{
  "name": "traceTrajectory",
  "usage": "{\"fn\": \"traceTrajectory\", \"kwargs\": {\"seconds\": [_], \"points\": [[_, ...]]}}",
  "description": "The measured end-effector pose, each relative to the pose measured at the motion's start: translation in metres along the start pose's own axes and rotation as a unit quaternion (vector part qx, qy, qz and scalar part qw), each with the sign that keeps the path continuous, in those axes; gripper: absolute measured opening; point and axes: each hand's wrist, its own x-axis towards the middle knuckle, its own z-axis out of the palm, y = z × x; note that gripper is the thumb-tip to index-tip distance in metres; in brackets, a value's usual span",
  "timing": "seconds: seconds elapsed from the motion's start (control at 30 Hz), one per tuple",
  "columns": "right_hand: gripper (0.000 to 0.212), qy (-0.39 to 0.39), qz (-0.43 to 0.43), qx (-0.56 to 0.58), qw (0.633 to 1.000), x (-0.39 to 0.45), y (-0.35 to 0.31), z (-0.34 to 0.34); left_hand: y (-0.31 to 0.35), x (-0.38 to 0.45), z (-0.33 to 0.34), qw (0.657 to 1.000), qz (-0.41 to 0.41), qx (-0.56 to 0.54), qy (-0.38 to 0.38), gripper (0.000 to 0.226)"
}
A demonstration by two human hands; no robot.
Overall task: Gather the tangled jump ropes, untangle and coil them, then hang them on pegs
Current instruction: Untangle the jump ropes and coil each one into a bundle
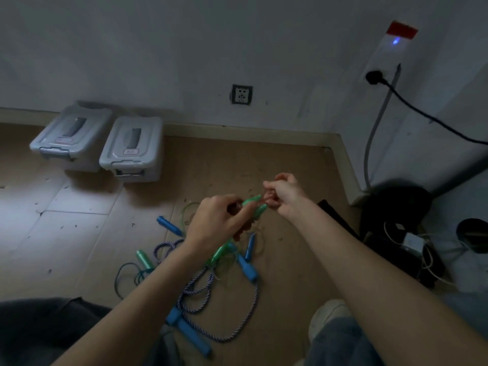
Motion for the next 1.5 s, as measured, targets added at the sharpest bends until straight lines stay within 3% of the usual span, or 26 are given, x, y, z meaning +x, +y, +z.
{"fn": "traceTrajectory", "kwargs": {"seconds": [0.07, 0.13, 0.2, 0.27, 0.37, 0.5, 0.63, 0.7, 0.77, 0.83, 0.9, 1.0, 1.1, 1.17, 1.2, 1.27, 1.33, 1.4, 1.5], "points": [[0.032, 0.007, 0.005, -0.009, 1.000, 0.015, 0.016, -0.002, -0.010, 0.002, 0.006, 1.000, -0.005, 0.009, -0.004, 0.038], [0.030, -0.017, 0.008, -0.011, 1.000, 0.027, 0.033, -0.002, -0.021, 0.010, 0.008, 0.990, -0.092, -0.105, 0.009, 0.040], [0.025, -0.041, -0.006, -0.044, 0.998, 0.039, 0.051, 0.002, -0.037, 0.025, 0.012, 0.942, -0.216, -0.244, 0.075, 0.029], [0.021, -0.041, -0.040, -0.107, 0.993, 0.049, 0.064, 0.004, -0.055, 0.039, 0.021, 0.893, -0.305, -0.300, 0.141, 0.024], [0.018, -0.067, -0.056, -0.172, 0.981, 0.067, 0.069, -0.002, -0.082, 0.053, 0.036, 0.843, -0.405, -0.325, 0.142, 0.028], [0.014, -0.209, 0.076, -0.063, 0.973, 0.085, 0.064, -0.007, -0.123, 0.064, 0.041, 0.829, -0.465, -0.304, 0.059, 0.033], [0.015, -0.170, 0.117, 0.109, 0.972, 0.123, 0.069, 0.003, -0.156, 0.085, 0.051, 0.794, -0.499, -0.346, -0.040, 0.066], [0.019, -0.132, 0.115, 0.181, 0.968, 0.144, 0.072, 0.009, -0.171, 0.092, 0.058, 0.768, -0.506, -0.391, -0.006, 0.067], [0.020, -0.102, 0.107, 0.236, 0.960, 0.167, 0.076, 0.017, -0.187, 0.094, 0.064, 0.745, -0.499, -0.430, 0.103, 0.045], [0.019, -0.067, 0.107, 0.261, 0.957, 0.188, 0.081, 0.024, -0.201, 0.087, 0.069, 0.762, -0.511, -0.366, 0.152, 0.029], [0.022, -0.037, 0.115, 0.240, 0.963, 0.203, 0.091, 0.029, -0.211, 0.072, 0.075, 0.818, -0.503, -0.255, 0.114, 0.023], [0.031, 0.001, 0.111, 0.048, 0.993, 0.209, 0.110, 0.021, -0.211, 0.051, 0.081, 0.882, -0.445, -0.144, 0.056, 0.013], [0.023, 0.112, 0.040, -0.120, 0.986, 0.198, 0.118, -0.001, -0.201, 0.030, 0.083, 0.933, -0.342, -0.083, 0.074, 0.017], [0.020, 0.181, -0.043, -0.282, 0.941, 0.177, 0.128, -0.016, -0.192, 0.011, 0.083, 0.948, -0.297, -0.050, 0.106, 0.017], [0.018, 0.174, -0.078, -0.352, 0.916, 0.160, 0.137, -0.021, -0.189, 0.000, 0.084, 0.951, -0.286, -0.016, 0.119, 0.016], [0.014, 0.085, -0.091, -0.457, 0.881, 0.125, 0.165, -0.026, -0.188, -0.026, 0.083, 0.947, -0.293, 0.048, 0.126, 0.013], [0.014, -0.020, -0.053, -0.535, 0.843, 0.097, 0.196, -0.026, -0.194, -0.053, 0.080, 0.932, -0.336, 0.110, 0.082, 0.010], [0.020, -0.076, -0.068, -0.605, 0.789, 0.075, 0.219, -0.026, -0.201, -0.080, 0.076, 0.908, -0.380, 0.173, 0.004, 0.024], [0.038, -0.105, -0.232, -0.662, 0.705, 0.058, 0.231, -0.015, -0.207, -0.103, 0.068, 0.891, -0.397, 0.207, -0.074, 0.049]]}}
